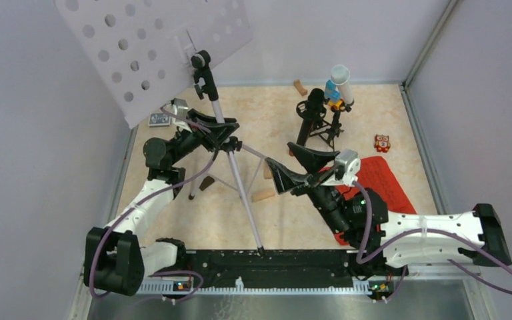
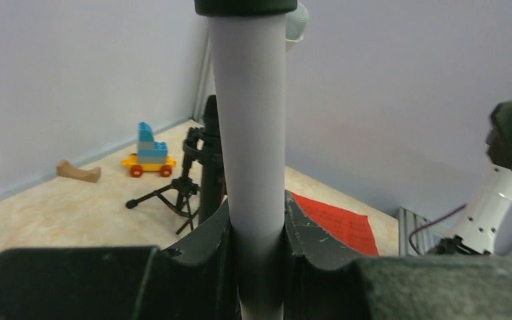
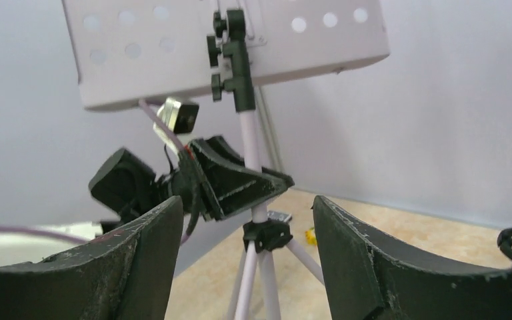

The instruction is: Pack up the instrument practice props

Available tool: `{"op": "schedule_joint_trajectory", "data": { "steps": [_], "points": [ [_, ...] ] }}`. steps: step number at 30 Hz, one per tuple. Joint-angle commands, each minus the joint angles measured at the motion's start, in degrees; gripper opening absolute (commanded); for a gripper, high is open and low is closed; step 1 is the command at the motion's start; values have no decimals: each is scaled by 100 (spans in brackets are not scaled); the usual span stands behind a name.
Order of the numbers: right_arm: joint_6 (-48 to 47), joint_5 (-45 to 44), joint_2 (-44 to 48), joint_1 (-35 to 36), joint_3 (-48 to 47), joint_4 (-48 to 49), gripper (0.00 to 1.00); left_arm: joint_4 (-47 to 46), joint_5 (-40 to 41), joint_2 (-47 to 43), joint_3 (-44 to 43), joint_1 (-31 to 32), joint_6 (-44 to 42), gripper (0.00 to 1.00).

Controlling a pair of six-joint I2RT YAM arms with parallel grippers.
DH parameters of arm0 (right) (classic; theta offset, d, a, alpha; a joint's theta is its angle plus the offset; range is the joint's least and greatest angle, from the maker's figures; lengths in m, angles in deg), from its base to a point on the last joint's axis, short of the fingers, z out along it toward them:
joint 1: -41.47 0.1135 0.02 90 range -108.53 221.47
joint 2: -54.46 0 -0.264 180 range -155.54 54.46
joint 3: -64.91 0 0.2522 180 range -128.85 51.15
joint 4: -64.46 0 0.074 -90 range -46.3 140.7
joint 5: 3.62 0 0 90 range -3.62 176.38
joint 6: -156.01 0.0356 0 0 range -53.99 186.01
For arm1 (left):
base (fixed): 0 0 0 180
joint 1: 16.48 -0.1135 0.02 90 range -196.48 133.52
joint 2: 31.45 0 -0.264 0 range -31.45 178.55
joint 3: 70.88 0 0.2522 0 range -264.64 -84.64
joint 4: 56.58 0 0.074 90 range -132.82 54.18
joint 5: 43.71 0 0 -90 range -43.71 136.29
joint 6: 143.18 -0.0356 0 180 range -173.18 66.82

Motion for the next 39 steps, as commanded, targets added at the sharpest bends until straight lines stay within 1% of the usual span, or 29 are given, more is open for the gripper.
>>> {"op": "schedule_joint_trajectory", "data": {
  "steps": [1,4,8,12,14,16,19,22,25,26,27,30,32,36,37,38,39],
  "points": [
    [537,448,464,-8,705,-842,70,-1202,-888,-50,-132,-25,-471,0],
    [660,363,795,-8,1032,-1205,68,-1092,-1068,-165,79,-13,-719,0],
    [900,348,1138,-8,1472,-1609,64,-714,-1021,-456,519,101,-1232,0],
    [1427,742,1414,-8,1846,-1904,59,-288,-855,-667,855,245,-1595,0],
    [1684,1047,1422,-8,1934,-2026,57,65,-888,-703,900,363,-1936,0],
    [1914,1470,1310,-8,1980,-2027,56,289,-1079,-702,927,532,-2361,0],
    [2224,2203,961,-13,1931,-2012,57,714,-1020,-777,977,770,-2931,0],
    [2500,2712,427,-11,1867,-1839,66,952,-935,-796,985,882,-3418,3],
    [2732,2831,-182,-8,1704,-1635,69,987,-859,-714,924,885,-3540,6],
    [2772,2857,-401,-8,1632,-1554,69,973,-851,-668,891,885,-3548,9],
    [2812,2815,-610,-14,1539,-1497,69,960,-845,-599,818,885,-3561,14],
    [2890,2455,-1234,-15,1257,-1394,67,966,-885,-426,633,885,-3621,33],
    [2901,2061,-1605,-16,1076,-1338,65,988,-828,-337,552,881,-3635,49],
    [2963,1482,-2171,-86,797,-1192,64,911,-621,-373,623,876,-3645,71],
    [3052,1365,-2292,-152,752,-1158,60,916,-548,-411,649,876,-3650,75],
    [3152,1230,-2407,-224,695,-1138,53,921,-456,-448,677,876,-3661,77],
    [3272,1116,-2494,-304,654,-1146,44,937,-354,-489,703,876,-3667,79]
  ]
}}
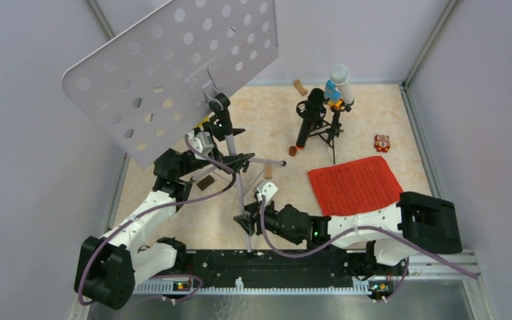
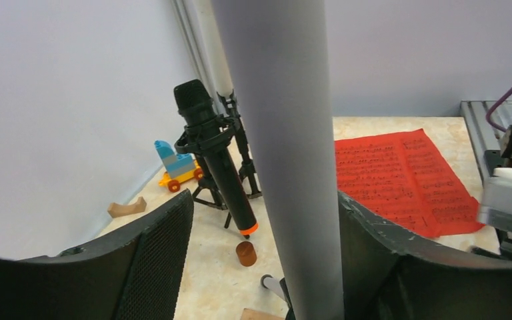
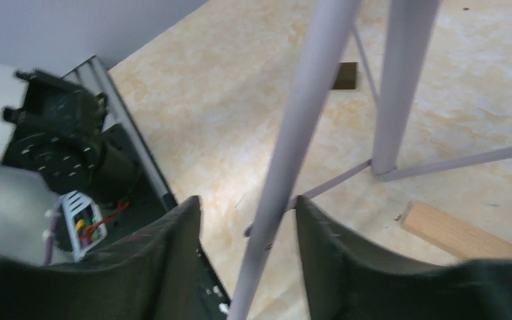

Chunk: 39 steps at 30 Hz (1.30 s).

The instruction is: Pack up the instrument practice props

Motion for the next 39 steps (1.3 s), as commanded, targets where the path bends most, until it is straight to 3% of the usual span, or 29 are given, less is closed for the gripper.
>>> {"op": "schedule_joint_trajectory", "data": {
  "steps": [1,4,10,14,18,20,21,24,29,35,39],
  "points": [
    [501,-803,-355,-326,-377,409,33,422,458,-59,162,-39,-438,81],
    [747,-899,-424,-579,-475,403,0,553,825,-198,169,-39,-511,82],
    [583,-959,-727,-862,-917,409,0,714,961,-186,13,-39,-578,86],
    [471,-966,-1031,-1046,-1231,429,0,819,1139,-127,-54,-48,-578,97],
    [330,-806,-1174,-1083,-1359,390,0,1113,1384,-164,-141,-72,-755,97],
    [329,-585,-1155,-1083,-1259,452,0,1258,1647,-207,-155,-89,-825,91],
    [325,-452,-1084,-1083,-1172,495,2,1314,1908,-241,-140,-96,-889,88],
    [387,-105,-753,-1082,-898,424,30,1128,2378,-373,51,-146,-890,87],
    [714,188,69,-1083,-658,-657,59,1066,2414,-356,90,-162,-773,99],
    [1321,164,942,-1204,-649,-2452,65,891,2500,-109,58,-180,-279,99],
    [1856,890,1231,-1701,-882,-3545,68,1290,2769,-92,-156,-180,-128,99]
  ]
}}
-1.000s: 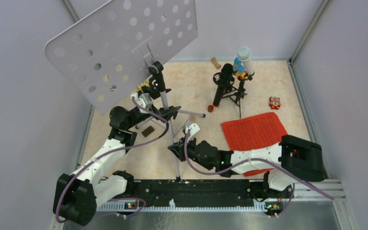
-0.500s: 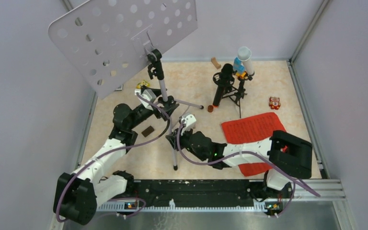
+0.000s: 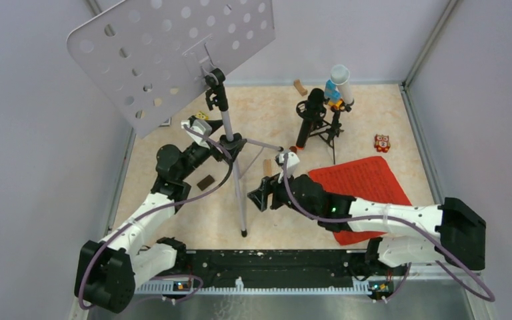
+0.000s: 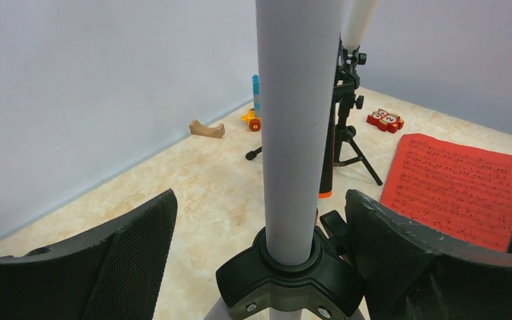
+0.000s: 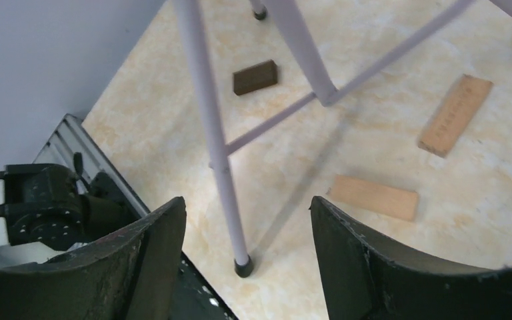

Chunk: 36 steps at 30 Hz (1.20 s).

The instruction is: Pack up the instrument practice props

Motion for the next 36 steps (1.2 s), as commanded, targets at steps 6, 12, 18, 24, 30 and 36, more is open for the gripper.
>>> {"op": "schedule_joint_trajectory", "data": {
  "steps": [6,12,18,24,30,36],
  "points": [
    [1004,1726,394,-1391,-709,-2379,72,781,596,172,-613,-60,403,99],
    [1091,2058,576,-1809,-1038,-2311,71,1664,736,172,-1083,-60,333,99],
    [2141,2970,424,-2491,-965,-623,63,1140,923,-39,-761,-83,614,99],
    [2312,3313,-140,-2647,-1364,-310,57,754,113,-174,-794,-95,723,99],
    [2357,3282,-146,-2646,-1117,-133,55,369,-92,-347,-760,-95,726,99],
    [2535,3334,-188,-2650,-1073,276,49,73,-36,-198,-701,-95,694,85]
  ]
}}
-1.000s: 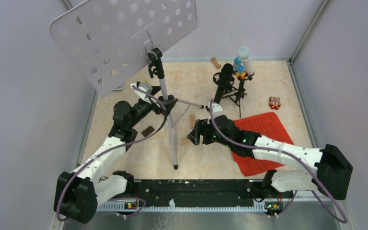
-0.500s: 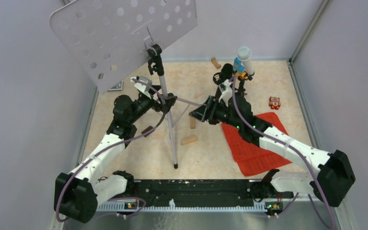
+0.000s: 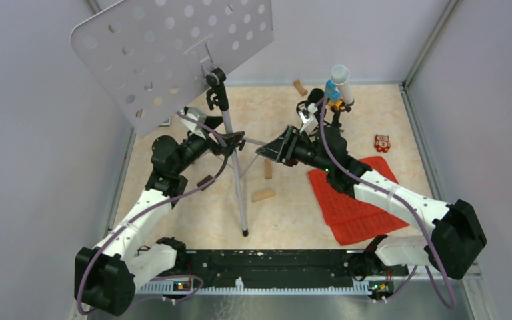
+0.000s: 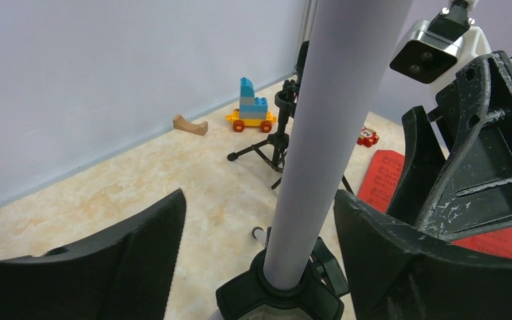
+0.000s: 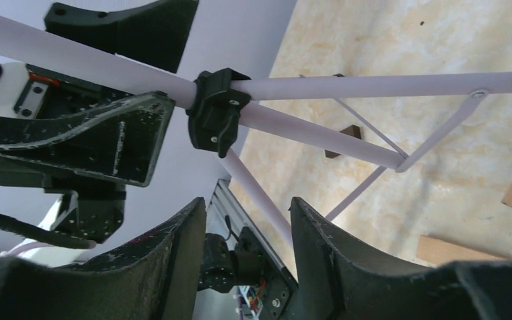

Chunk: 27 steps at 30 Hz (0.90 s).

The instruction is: Pack up the instrument practice props

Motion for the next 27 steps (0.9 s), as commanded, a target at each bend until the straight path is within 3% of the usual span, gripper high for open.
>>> {"op": "schedule_joint_trajectory", "data": {
  "steps": [1,9,19,27],
  "points": [
    [233,99,-44,-21,-15,693,47,-1076,-54,-33,11,-23,-39,80],
    [801,307,-533,-17,-245,1419,42,-975,-250,229,-378,-32,-125,64],
    [956,705,-1209,-14,-586,1948,40,-954,-399,188,-165,-32,-195,1],
    [993,650,-1394,-13,-637,2130,40,-961,-778,187,-152,-70,-332,0]
  ]
}}
